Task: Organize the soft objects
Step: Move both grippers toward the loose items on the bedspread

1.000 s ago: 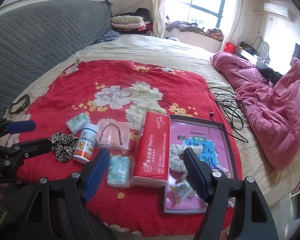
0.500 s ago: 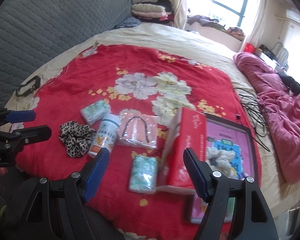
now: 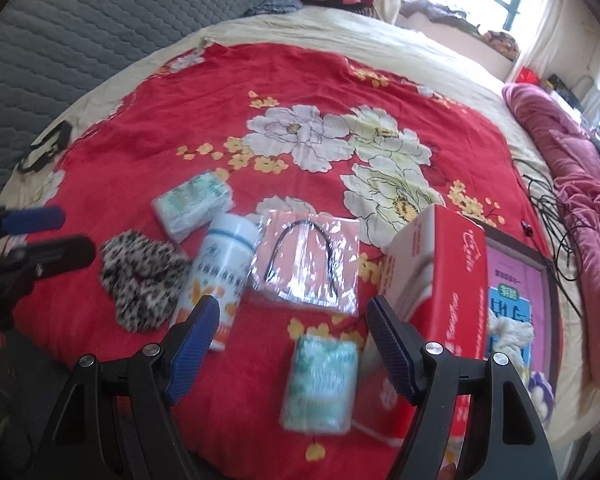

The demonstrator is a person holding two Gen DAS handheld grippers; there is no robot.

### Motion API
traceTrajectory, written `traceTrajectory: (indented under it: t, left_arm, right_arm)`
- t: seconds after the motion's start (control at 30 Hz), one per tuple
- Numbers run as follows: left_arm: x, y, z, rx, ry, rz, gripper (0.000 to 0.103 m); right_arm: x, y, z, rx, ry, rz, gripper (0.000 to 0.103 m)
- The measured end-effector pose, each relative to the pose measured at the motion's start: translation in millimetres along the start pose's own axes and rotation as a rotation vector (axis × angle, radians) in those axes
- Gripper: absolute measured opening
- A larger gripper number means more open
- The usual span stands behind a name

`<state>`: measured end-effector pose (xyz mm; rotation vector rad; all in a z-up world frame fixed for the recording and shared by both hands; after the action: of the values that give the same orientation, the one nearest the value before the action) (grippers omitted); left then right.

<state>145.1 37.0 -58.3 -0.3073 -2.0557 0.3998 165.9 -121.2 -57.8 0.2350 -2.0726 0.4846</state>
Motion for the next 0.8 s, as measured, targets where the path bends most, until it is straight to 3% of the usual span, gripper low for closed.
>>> traceTrajectory:
  t: [0.5,0.8]
  left_arm:
    - [-56,24,-27,0.024,0.053,0.006,0.074]
    - [-79,33,-28,0.020,0.093,-0.004,0.074]
  right_arm:
    - [-83,-7,-56,-0.156,0.172,-0.022,0.077]
    - [-119,-1,-59,-0.116,0.266,0.024,0.077]
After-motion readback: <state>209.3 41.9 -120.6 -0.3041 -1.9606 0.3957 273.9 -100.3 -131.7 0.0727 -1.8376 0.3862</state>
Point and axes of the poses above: each gripper's, at about its wrist camera, not at the fingertips, and x roughly against the way its jaws point, y to its left, z to its underside, the point moved 3 cm from there along -x, roughly the way its jaws point, and after that the axes turned 10 degrees about z, right-handed, at the moved point
